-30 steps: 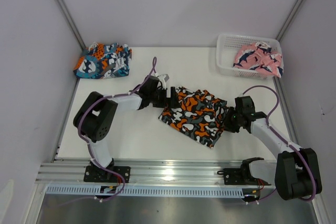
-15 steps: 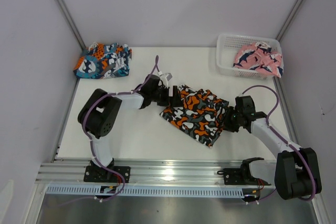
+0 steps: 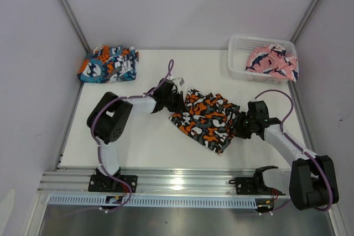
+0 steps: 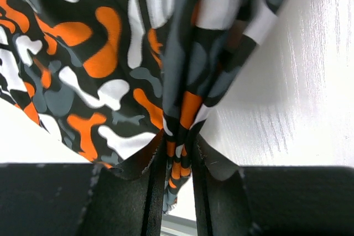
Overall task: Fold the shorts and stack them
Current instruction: Neatly place the folded shorts to the corner
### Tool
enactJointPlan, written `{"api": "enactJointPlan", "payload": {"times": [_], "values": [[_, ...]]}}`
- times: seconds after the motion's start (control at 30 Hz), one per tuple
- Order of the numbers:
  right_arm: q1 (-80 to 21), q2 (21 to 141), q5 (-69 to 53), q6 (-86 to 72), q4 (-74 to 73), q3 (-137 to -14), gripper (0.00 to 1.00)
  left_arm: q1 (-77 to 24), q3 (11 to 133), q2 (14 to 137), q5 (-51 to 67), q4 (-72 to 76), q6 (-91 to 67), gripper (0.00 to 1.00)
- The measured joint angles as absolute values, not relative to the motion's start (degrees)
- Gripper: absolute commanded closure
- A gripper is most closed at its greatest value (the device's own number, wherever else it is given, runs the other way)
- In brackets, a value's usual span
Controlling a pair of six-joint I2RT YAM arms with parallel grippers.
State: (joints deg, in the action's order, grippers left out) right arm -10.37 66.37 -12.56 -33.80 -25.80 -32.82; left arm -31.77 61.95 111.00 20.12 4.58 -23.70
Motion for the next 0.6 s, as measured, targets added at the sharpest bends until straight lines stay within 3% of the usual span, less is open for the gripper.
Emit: {"api": "enactJointPlan", "payload": {"times": [0.07, 0.23, 0.37, 0.6], "values": [[-10.37, 66.37, -12.58, -33.82, -25.74, -32.82, 0.75, -31.86, 62.41, 111.02, 18.79, 3.18, -23.77, 1.00], [-10.81, 66.92, -12.69, -33.80, -25.65, -33.43, 0.81, -32.03, 64.20, 111.02, 16.29, 1.02, -23.75, 1.00], [-12.53, 68.66, -11.92, -33.50, -26.24, -36.62, 1.00, -32.23, 65.10, 110.98, 14.20, -1.04, -23.75, 1.00], [-15.88, 73.67, -10.39, -33.87, -25.50, -43.03, 1.00, -32.36, 66.35, 108.57, 7.66, -6.63, -23.97, 1.00]]}}
